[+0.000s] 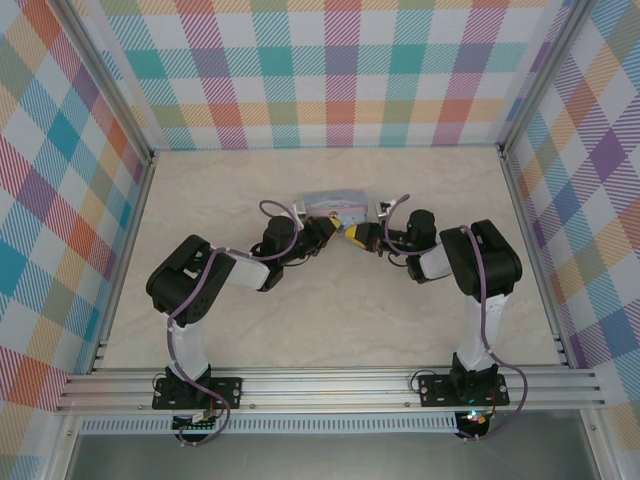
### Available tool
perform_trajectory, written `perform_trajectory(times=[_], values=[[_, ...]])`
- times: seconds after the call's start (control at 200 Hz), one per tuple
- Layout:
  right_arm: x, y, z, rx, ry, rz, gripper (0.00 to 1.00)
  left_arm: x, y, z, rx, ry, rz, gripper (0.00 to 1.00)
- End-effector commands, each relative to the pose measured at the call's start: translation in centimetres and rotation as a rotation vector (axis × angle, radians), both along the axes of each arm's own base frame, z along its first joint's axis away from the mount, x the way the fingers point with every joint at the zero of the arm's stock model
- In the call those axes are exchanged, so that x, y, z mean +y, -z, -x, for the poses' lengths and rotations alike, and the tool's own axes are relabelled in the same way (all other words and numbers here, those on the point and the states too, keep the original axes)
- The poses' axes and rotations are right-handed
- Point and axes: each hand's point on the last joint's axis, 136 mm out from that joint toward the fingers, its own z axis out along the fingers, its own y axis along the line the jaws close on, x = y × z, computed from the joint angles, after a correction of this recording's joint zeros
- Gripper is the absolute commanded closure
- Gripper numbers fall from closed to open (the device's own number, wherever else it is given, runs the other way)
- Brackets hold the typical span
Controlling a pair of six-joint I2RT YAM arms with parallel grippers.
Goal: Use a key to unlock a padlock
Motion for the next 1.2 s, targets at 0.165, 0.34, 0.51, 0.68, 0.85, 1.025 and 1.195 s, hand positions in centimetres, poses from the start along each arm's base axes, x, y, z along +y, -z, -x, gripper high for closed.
perform_trajectory(times=[0.165,0.34,0.51,0.68,0.85,1.025,1.195], values=[[-0.9,-2.8,-2.7,-0.164,0.072,-0.002,0.99,-5.9,-2.9,8.0,-0.042,0.407,0.074,1.00],[-1.3,-1.7,-2.7,-0.161,0.075,0.035,0.99,-6.2,-4.1,7.9,-0.052,0.413,0.106,1.00],[-2.2,-1.8,-3.4,-0.168,0.101,0.015,0.99,-6.1,-4.0,7.9,-0.049,0.415,0.104,1.00],[-1.0,-2.5,-3.2,-0.188,0.072,-0.011,0.99,-6.8,-4.1,7.9,-0.043,0.422,0.130,1.00],[-1.0,-2.6,-3.5,-0.213,0.078,-0.030,0.99,-6.9,-4.4,7.8,-0.038,0.418,0.146,1.00],[-0.9,-1.6,-3.5,-0.196,0.083,-0.021,0.99,-6.8,-4.4,7.7,-0.018,0.397,0.161,1.00],[-1.1,-0.6,-3.5,-0.186,0.092,-0.002,0.99,-7.0,-5.0,7.5,-0.007,0.395,0.191,1.00]])
